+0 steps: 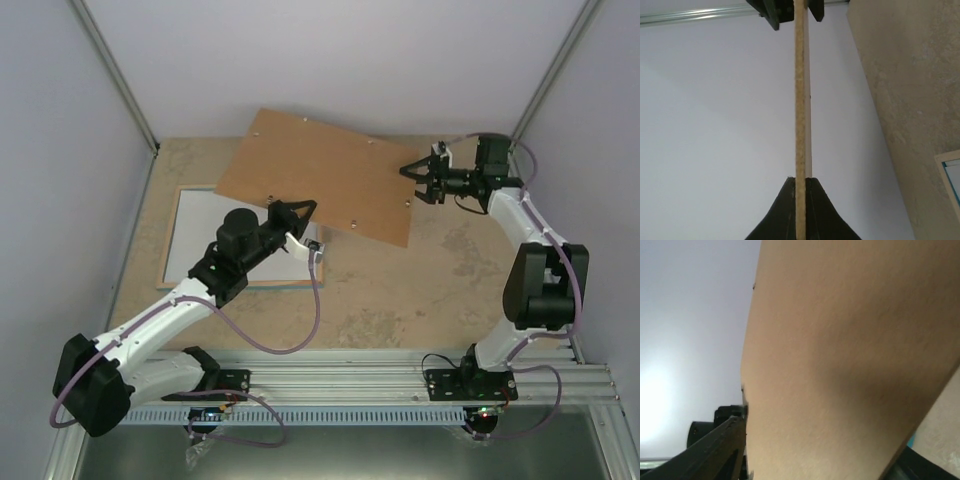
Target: Put the photo into the frame
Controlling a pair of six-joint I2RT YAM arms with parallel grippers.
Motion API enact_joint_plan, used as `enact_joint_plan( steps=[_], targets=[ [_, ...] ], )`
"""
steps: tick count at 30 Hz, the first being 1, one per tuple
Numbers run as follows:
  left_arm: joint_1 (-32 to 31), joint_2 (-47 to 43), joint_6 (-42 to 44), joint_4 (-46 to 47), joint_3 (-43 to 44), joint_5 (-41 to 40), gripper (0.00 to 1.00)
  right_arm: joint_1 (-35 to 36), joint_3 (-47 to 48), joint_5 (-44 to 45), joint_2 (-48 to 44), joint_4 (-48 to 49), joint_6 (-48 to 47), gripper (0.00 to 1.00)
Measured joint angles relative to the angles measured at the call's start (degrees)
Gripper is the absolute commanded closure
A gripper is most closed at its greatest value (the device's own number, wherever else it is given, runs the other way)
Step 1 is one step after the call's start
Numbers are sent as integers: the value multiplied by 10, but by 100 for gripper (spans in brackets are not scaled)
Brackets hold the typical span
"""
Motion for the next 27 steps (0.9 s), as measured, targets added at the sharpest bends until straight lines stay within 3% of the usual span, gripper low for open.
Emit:
enact_joint_plan(
  steps=[3,5,8,11,17,21,27],
  targets=[
    [-1,-1,4,17,-4,1,99,0,26,-2,25,4,2,64],
    [-1,-1,7,29,-7,0,88,0,32,-3,32,6,3,80],
    [-1,-2,17,48,-17,-4,43,-2,33,-8,35,11,12,99],
    [-4,-3,4,40,-32,-10,22,-10,37,-31,36,12,46,99],
    [3,-3,-100,12,-22,-74,16,-50,64,-46,45,30,38,100],
    [55,-2,-235,-63,26,-105,14,-96,69,-48,44,70,30,99],
    [169,24,-486,-174,108,-115,1,-165,69,-30,45,84,-18,99]
  ],
)
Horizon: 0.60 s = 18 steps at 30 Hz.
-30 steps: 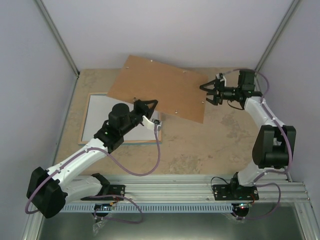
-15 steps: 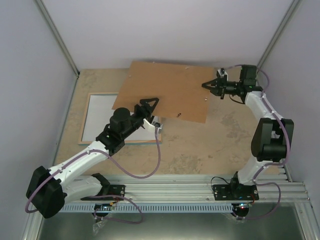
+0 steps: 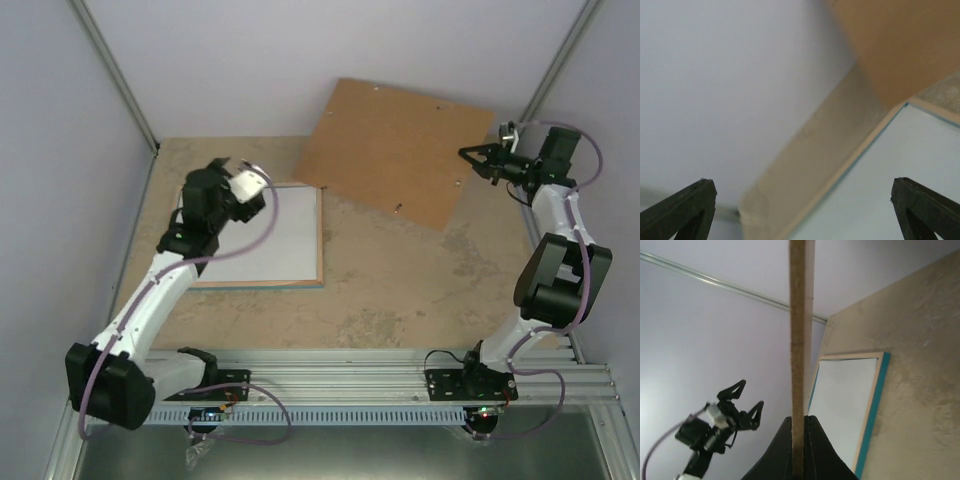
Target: Put the photo into the frame
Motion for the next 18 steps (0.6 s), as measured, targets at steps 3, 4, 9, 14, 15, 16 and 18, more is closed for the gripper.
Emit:
enact_joint_plan(
  steps=[3,4,9,14,15,16,18],
  targets=[
    [103,35,-127,-68,31,49,1,-17,0,-4,0,-13,-29,99],
    [145,50,-164,-92,40,72,1,-20,0,-3,0,-21,-38,99],
    [296,142,-279,-191,79,167,1,-21,-10,-7,-2,-38,-76,99],
    [414,271,-332,-273,129,261,1,-19,-32,-13,-13,-53,-93,99],
    [444,299,-337,-291,142,279,1,-20,-35,-13,-15,-56,-96,99],
    [469,322,-340,-301,152,288,1,-20,-38,-14,-16,-56,-96,99],
    [507,361,-342,-321,175,299,2,-19,-44,-14,-21,-57,-99,99]
  ],
)
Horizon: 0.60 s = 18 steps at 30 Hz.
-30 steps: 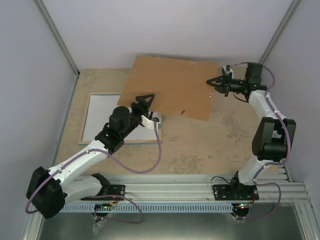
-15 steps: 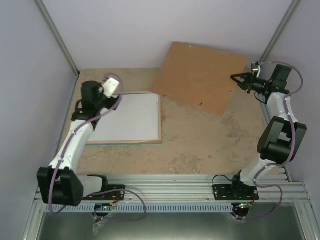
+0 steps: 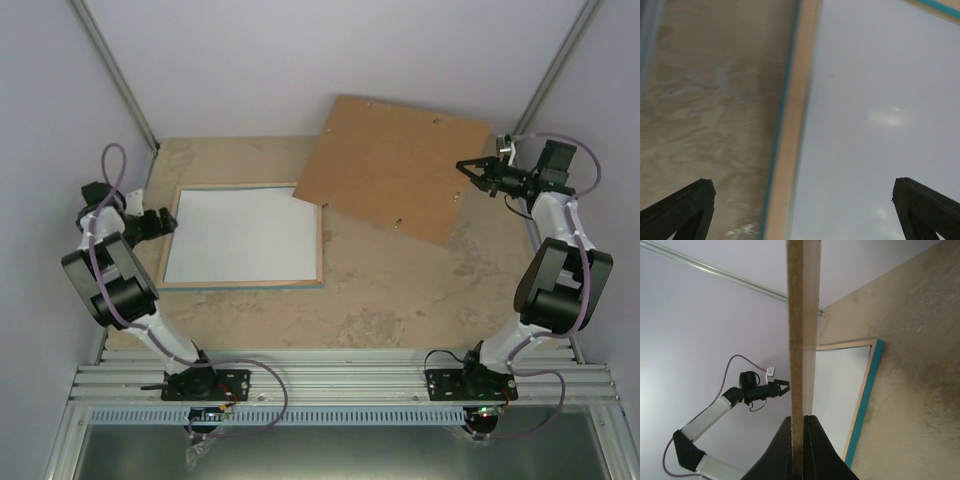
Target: Put the photo into the frame
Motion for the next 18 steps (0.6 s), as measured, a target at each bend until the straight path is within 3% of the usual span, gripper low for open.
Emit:
enact_joint_plan(
  steps=[3,8,14,18],
  targets=[
    [34,48,3,-20,38,8,5,2,-9,0,-9,-1,-4,99],
    [34,105,20,-38,89,30,7,5,-12,-2,-22,-13,-23,99],
    [28,150,26,-40,99,85,9,6,-15,-1,-34,-44,-48,99],
    [21,172,26,-33,99,117,15,6,-15,2,-34,-55,-54,100]
  ],
)
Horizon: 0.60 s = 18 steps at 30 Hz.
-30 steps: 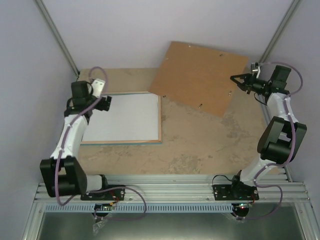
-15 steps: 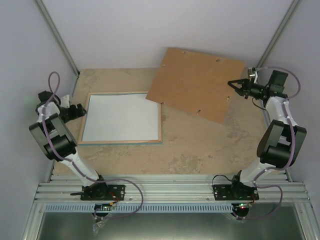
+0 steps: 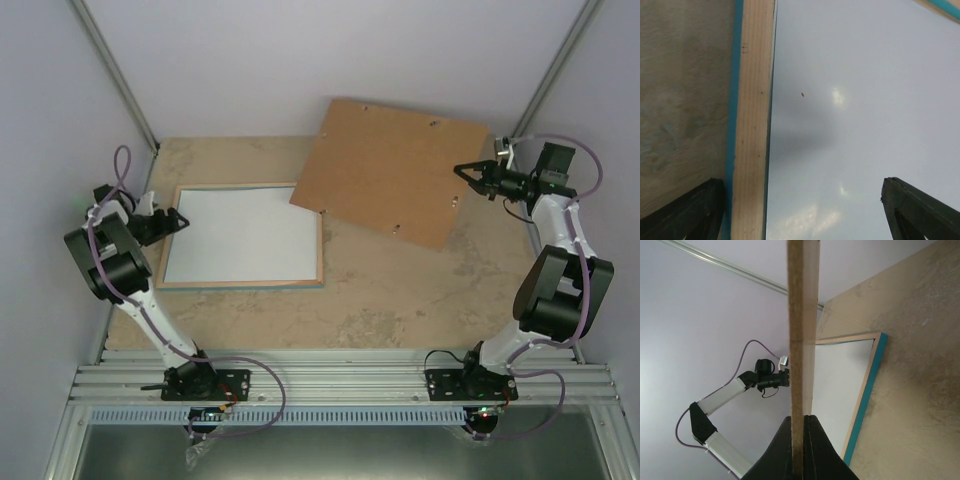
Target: Put the photo into the frame
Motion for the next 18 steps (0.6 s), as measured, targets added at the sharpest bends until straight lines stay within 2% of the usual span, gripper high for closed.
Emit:
enact_joint_plan(
  steps=[6,11,18],
  targets=[
    [-42,-7,4,22,-26,17,25,0,0,1,0,-23,-25,100],
    [-112,-47,-8,51,-93,33,26,0,0,0,0,-58,-63,99],
    [-209,-106,-88,124,-198,66,27,4,-2,-4,0,-110,-116,99]
  ],
)
